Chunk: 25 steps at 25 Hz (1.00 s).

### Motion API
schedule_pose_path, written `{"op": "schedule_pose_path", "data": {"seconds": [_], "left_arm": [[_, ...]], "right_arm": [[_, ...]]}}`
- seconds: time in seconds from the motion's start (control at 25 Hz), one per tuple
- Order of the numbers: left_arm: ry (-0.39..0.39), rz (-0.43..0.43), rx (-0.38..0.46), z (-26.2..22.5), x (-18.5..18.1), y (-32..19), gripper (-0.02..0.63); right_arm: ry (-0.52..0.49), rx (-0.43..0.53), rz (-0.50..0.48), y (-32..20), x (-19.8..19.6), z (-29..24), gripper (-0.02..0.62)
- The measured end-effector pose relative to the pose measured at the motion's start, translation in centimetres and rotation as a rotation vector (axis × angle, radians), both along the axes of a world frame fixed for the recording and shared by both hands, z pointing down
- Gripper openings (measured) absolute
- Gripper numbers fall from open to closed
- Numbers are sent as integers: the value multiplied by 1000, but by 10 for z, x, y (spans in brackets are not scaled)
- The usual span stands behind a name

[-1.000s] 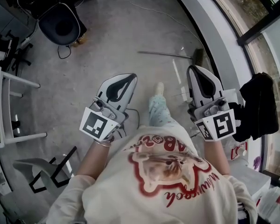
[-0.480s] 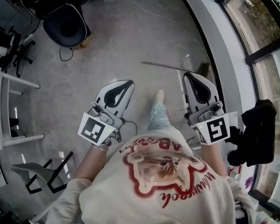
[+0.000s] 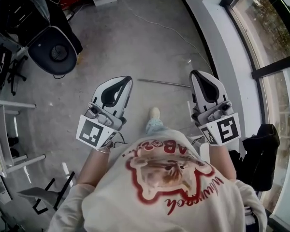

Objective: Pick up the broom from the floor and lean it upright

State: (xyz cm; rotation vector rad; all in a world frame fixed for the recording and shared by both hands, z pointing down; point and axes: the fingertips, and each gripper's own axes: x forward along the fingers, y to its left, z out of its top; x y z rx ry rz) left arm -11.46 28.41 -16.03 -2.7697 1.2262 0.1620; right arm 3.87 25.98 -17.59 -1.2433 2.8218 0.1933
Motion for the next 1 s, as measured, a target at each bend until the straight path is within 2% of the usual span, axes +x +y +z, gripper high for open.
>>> {"op": "schedule_pose_path", "data": {"seconds": [0.2,0.44,0.56,0.64,0.72,0.84,1.0], "left_arm": [[-4,24,-19,6,18,-71,17],[7,-4,-41,14,31,-142,17],[2,-27,-49,18,32,-167,17],[-5,-47,-45,19,32,-180,17],[22,-76,-46,12,33,-192,17],[52,-105,-57,7,24,-200,17],[36,-112,-79,22,2,-211,17]], "right_arm": [[-66,-70,-11,-82,13,1,25],[-74,-95,-39,-159,23,6,25],[-65,-128,-61,-184,27,19,25],[-94,-159,-74,-201,29,26,25],[-133,-186,-88,-216,29,32,25],[-155,-211,-95,-229,17,39,25],[-146,-213,-108,-235,-11,48,25]]}}
